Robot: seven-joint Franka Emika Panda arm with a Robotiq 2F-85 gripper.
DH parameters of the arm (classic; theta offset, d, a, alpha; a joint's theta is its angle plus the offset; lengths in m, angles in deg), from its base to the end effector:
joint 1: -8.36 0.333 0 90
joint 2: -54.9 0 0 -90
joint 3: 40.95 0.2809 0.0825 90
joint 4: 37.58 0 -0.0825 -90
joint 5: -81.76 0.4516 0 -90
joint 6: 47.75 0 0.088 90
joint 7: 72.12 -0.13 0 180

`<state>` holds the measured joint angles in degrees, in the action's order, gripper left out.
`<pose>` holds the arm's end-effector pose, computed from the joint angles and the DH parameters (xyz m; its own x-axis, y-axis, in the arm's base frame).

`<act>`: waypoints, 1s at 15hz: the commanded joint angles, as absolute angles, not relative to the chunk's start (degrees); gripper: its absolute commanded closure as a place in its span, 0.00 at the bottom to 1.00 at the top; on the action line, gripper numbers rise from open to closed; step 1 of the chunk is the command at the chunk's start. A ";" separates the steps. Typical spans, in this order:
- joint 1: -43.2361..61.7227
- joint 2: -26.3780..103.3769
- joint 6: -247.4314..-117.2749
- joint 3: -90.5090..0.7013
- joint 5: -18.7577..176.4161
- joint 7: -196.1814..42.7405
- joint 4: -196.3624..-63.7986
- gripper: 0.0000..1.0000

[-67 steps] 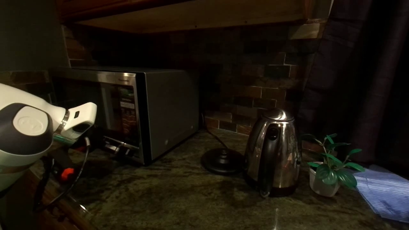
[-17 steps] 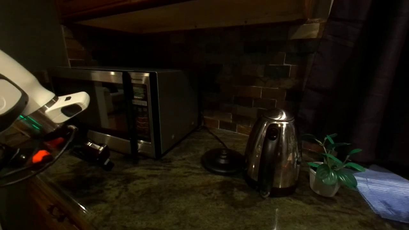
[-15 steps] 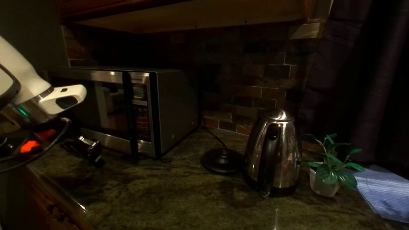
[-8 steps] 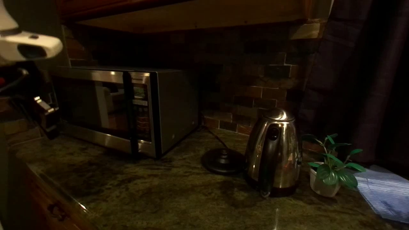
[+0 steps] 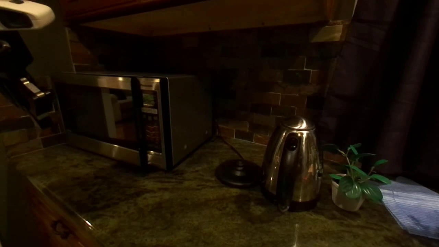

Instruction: Open the microwave door

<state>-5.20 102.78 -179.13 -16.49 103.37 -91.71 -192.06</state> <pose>0.4403 0.0709 0.4241 0.8433 -0.4052 0.3531 -0.3665 -0.9141 -0.1737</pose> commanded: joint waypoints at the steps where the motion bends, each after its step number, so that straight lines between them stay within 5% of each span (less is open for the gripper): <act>1: -1.13 102.16 -180.24 -20.23 97.46 -95.16 -191.56 1.00; 8: 0.42 102.15 -181.53 -24.40 90.82 -96.98 -183.55 1.00; 15: -3.22 95.41 -199.90 -22.65 83.92 -96.74 -182.44 1.00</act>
<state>-1.21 99.63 -192.64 -23.66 88.22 -95.55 -183.21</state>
